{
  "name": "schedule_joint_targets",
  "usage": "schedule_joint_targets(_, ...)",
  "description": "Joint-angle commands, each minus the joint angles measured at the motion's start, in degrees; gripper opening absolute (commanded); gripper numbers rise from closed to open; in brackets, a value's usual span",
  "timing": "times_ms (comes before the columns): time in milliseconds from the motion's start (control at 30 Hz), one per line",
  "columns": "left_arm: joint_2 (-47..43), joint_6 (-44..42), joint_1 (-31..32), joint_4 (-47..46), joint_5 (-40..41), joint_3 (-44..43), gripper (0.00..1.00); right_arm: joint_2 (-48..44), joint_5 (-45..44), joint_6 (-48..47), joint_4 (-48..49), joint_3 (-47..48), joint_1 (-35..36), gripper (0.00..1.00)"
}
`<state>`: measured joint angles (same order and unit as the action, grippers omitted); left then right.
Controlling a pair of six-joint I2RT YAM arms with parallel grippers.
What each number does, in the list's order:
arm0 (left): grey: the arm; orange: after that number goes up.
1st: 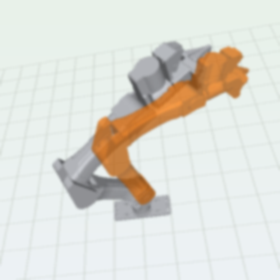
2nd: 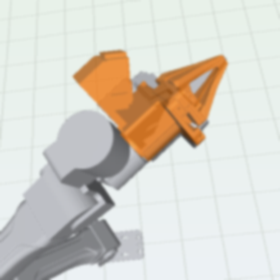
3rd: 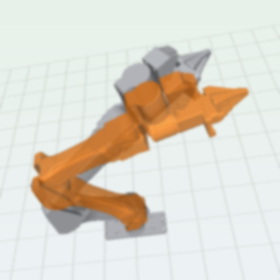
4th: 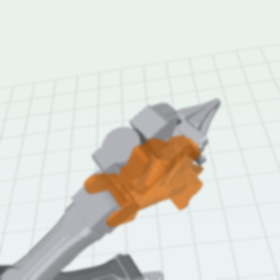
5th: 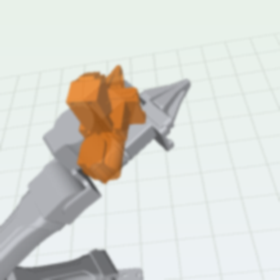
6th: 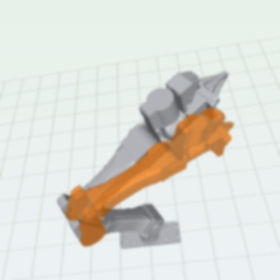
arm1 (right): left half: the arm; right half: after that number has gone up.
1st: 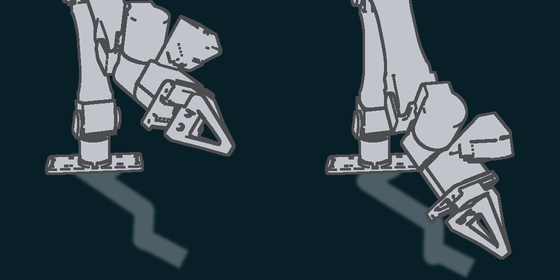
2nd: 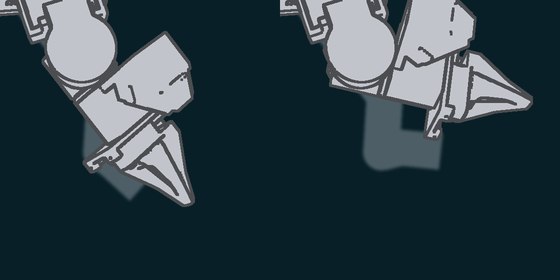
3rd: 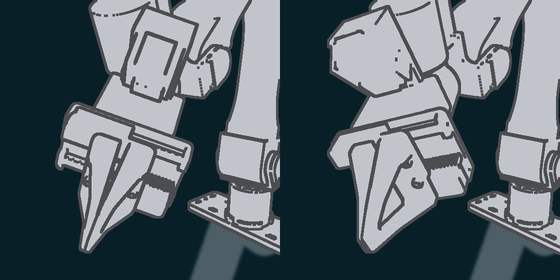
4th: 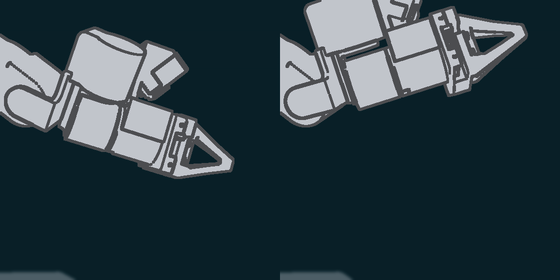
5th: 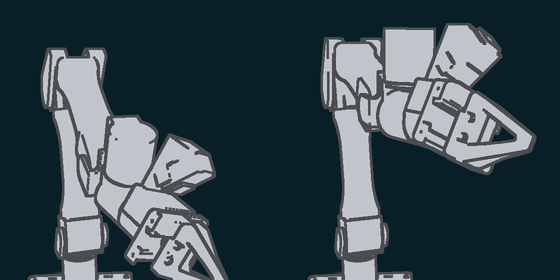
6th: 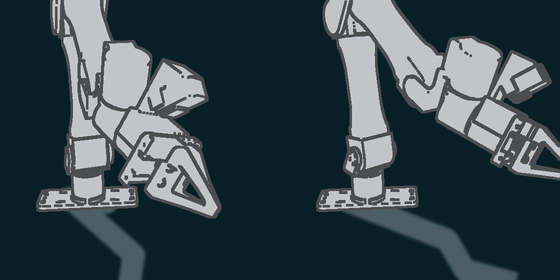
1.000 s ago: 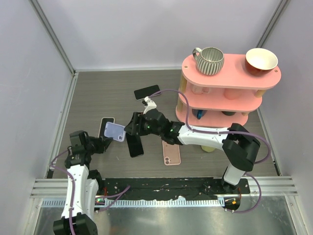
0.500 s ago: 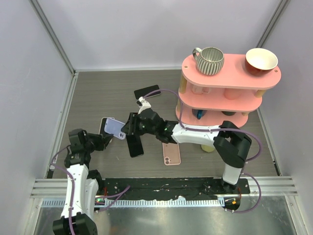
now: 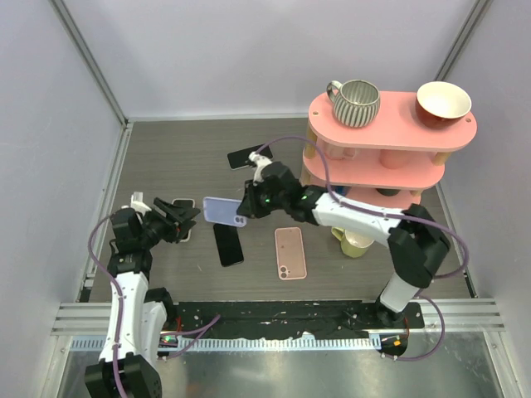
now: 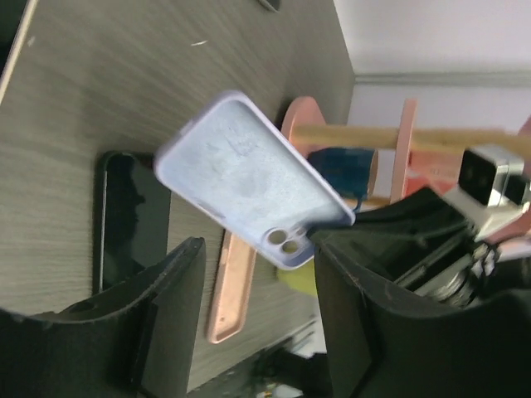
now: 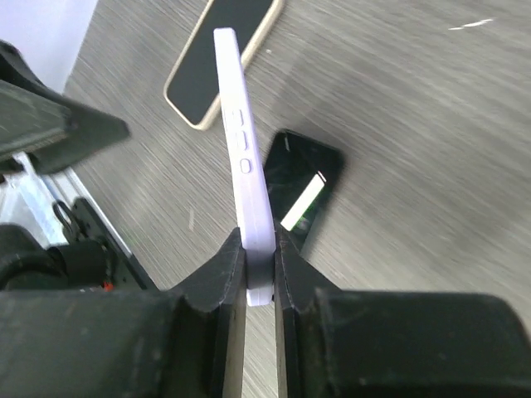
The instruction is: Put the phone into the phone case
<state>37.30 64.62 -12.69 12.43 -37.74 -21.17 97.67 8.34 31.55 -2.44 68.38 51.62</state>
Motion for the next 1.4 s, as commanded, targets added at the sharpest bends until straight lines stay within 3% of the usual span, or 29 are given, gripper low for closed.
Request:
schedule_joint_targets(0, -2.13, -20.03, 2.05, -1.62, -3.23, -7.47, 0.57, -10.38, 13.15, -14.74, -11.87, -1.84, -5.11, 0.01)
schedule_joint_targets(100, -2.41, -24.53, 6.34, -3.28, -3.22, -8.27, 0.57, -15.3, 19.33, -20.82, -15.84, -3.78, -5.56, 0.02)
schedule_joint_targets(233, 1.02, -30.15, 11.79, -7.68, -14.97, -10.64, 0.63, -18.73, 28.21, -29.32, -24.52, -2.73, -5.65, 0.02)
schedule_joint_targets(333, 3.64, -33.33, 19.53, -7.85, -17.54, -12.84, 0.64, -20.4, 31.9, -32.59, -29.28, -2.2, -5.65, 0.01)
schedule_joint_targets(467, 6.91, -33.95, 25.51, -8.03, -23.94, -13.99, 0.64, -24.09, 33.23, -34.98, -30.43, -3.08, -5.65, 0.01)
schedule_joint_targets(700, 9.63, -34.91, 35.45, -8.29, -26.16, -14.78, 0.64, -26.82, 34.11, -35.86, -30.88, -3.43, -5.65, 0.01)
schedule_joint_targets(800, 13.23, -34.83, 36.68, -8.29, -27.65, -15.65, 0.55, -27.18, 33.59, -35.94, -30.96, -3.25, -5.65, 0.01)
schedule_joint_targets(933, 15.87, -36.4, 37.03, -8.21, -28.01, -16.62, 0.28, -27.71, 31.92, -35.6, -31.05, -3.34, -6.0, 0.02)
schedule_joint_targets(967, 15.96, -36.67, 37.03, -8.12, -27.4, -16.8, 0.22, -27.88, 30.96, -35.16, -30.79, -3.34, -6.17, 0.07)
schedule_joint_targets(1000, 15.88, -37.11, 36.95, -7.68, -26.17, -17.15, 0.12, -28.06, 29.38, -34.37, -30.35, -3.43, -6.18, 0.22)
schedule_joint_targets(1100, 16.14, -38.34, 36.77, -4.52, -20.46, -19.17, 0.0, -29.55, 20.95, -28.94, -26.93, -3.6, -6.35, 0.43)
schedule_joint_targets(1233, 17.98, -38.26, 34.23, 1.88, -15.1, -23.2, 0.0, -33.32, 11.56, -19.62, -17.72, -5.18, -6.53, 0.59)
schedule_joint_targets(1367, 19.74, -34.13, 24.94, 5.41, -10.36, -25.67, 0.0, -33.86, 1.89, -6.37, -11.91, -7.37, -6.44, 0.7)
